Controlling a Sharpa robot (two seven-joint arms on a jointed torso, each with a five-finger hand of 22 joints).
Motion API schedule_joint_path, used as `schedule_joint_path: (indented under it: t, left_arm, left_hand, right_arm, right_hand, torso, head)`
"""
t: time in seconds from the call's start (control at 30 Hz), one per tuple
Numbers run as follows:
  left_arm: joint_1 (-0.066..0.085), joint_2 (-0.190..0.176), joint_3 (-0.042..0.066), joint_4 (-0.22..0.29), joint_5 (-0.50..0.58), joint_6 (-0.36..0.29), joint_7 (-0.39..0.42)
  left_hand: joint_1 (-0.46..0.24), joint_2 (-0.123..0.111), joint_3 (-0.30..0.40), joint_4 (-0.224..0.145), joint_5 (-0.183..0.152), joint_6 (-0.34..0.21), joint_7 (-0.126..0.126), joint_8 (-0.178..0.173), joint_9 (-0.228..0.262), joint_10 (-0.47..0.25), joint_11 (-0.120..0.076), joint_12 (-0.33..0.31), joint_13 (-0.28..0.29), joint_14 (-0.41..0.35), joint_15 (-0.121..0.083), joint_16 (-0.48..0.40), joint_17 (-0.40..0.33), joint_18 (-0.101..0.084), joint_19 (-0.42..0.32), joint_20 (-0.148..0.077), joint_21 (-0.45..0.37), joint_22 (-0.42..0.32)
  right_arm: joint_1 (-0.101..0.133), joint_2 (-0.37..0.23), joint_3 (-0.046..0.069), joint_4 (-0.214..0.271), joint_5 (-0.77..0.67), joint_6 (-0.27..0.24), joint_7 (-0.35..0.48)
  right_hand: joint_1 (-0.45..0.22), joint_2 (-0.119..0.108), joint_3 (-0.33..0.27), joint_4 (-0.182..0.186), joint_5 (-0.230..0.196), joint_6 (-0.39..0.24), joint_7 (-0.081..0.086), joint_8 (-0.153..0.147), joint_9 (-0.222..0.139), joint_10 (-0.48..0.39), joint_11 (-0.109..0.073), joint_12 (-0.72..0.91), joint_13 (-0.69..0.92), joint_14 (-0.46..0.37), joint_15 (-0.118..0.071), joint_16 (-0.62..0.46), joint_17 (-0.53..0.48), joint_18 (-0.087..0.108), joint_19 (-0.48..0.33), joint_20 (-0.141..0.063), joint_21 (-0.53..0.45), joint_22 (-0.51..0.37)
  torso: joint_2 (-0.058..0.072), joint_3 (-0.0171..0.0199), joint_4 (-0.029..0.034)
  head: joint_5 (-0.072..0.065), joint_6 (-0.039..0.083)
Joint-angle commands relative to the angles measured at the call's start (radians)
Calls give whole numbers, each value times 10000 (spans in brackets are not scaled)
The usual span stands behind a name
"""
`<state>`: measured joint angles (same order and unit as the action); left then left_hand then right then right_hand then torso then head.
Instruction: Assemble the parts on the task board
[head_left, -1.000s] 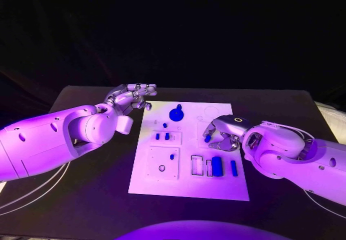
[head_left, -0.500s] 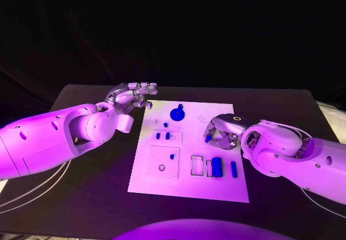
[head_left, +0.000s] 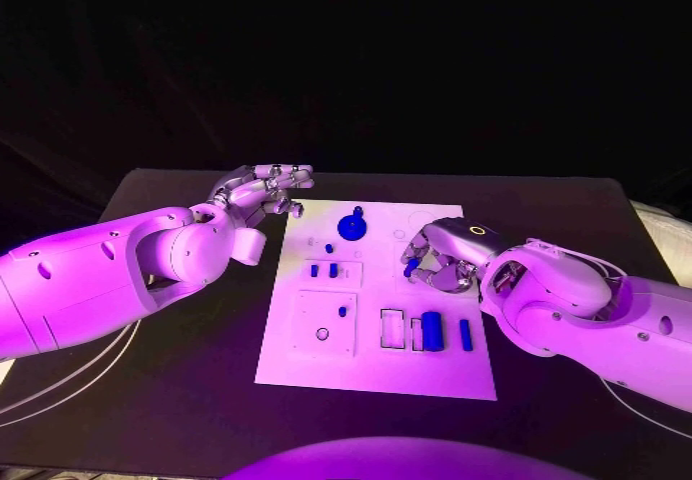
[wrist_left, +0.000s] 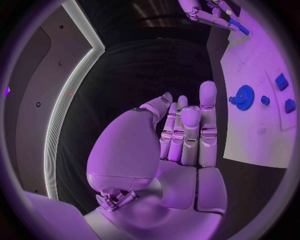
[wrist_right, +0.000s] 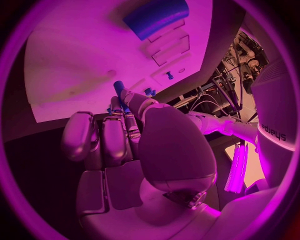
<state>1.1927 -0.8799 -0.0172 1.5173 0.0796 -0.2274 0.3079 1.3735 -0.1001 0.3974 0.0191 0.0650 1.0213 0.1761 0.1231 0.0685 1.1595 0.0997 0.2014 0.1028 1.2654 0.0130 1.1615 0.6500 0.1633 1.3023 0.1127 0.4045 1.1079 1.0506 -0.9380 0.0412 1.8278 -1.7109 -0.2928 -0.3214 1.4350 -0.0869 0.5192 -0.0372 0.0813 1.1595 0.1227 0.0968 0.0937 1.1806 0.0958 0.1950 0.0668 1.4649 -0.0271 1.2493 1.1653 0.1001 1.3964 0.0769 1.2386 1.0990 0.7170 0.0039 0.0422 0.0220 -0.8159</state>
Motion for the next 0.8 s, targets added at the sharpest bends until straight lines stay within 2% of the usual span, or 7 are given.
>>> schedule_joint_path:
  t: [0.03, 0.2, 0.3, 0.47, 0.57, 0.8]
  left_arm:
    - [0, 32, 6, 1, -37, 186, 32]
    - [-5, 60, 6, -6, -37, 191, 36]
    - [-9, 80, 6, -11, -37, 199, 34]
    - [-14, 127, 6, -24, -37, 216, 31]
    - [-16, 139, 6, -27, -37, 209, 29]
    - [-17, 198, 6, -19, -37, 215, 30]
  left_hand:
    - [116, 10, -5, -54, -12, -73, 14, 26, -11, -85, -19, 60, 17, -52, 5, -29, -17, 156, -67, -17, -45, -10]
    - [116, 10, -5, -54, -12, -73, 14, 26, -11, -85, -19, 60, 17, -52, 5, -29, -17, 156, -67, -17, -45, -10]
    - [116, 10, -5, -54, -12, -73, 14, 26, -11, -85, -19, 60, 17, -52, 5, -29, -17, 156, -67, -17, -45, -10]
    - [118, 23, -18, -58, -11, -82, 18, 27, -11, -100, -15, 75, 19, -65, 10, -34, -32, 157, -76, -14, -72, -26]
    - [118, 23, -18, -58, -11, -82, 18, 27, -11, -100, -15, 75, 19, -65, 10, -34, -32, 157, -76, -14, -72, -26]
    - [118, 23, -18, -58, -11, -82, 18, 27, -11, -100, -15, 75, 19, -65, 10, -34, -32, 157, -76, -14, -72, -26]
  right_arm:
    - [99, -109, 15, 290, 224, -562, 32]
    - [187, -101, 24, 741, 659, -560, 186]
    - [128, 174, 22, 888, 904, -499, 342]
    - [-105, 826, 5, 906, 961, -380, 576]
    - [-282, 1253, -27, 782, 887, -268, 696]
    - [-752, 2168, -211, 271, 733, 118, 940]
  right_hand:
    - [196, 79, 80, -9, 54, 66, 31, -50, -9, 514, -416, -76, 229, 397, -29, 46, 18, -14, 5, -32, 72, 16]
    - [132, 30, 114, -25, 128, 67, 48, -66, -9, 512, -406, -111, 240, 399, -22, 55, 22, -14, 5, -29, 79, 23]
    - [4, -27, 91, 1, 235, 47, 68, -96, -14, 487, -391, -162, 248, 399, -6, 62, 21, -13, -2, -20, 74, 14]
    - [-128, -74, 30, 25, 402, 48, 76, -118, -11, 478, -383, -213, 264, 398, 1, 69, 17, -10, -9, -11, 72, 8]
    - [-156, -78, 12, 33, 421, 48, 76, -123, -10, 473, -380, -225, 267, 399, 3, 73, 19, -10, -10, -9, 72, 9]
    - [-176, -73, 1, 41, 436, 48, 77, -126, -9, 466, -379, -238, 268, 397, 4, 68, 11, -5, -20, -8, 56, -15]
  torso:
    - [-5, -6, -9]
    - [-3, -14, 17]
    - [-5, -13, 15]
    - [0, -14, 41]
    - [-14, -31, 41]
    - [-1, -33, 28]
  head:
    - [10, 6]
    - [25, 30]
    - [71, 12]
    - [164, -9]
    - [177, -31]
    - [287, -35]
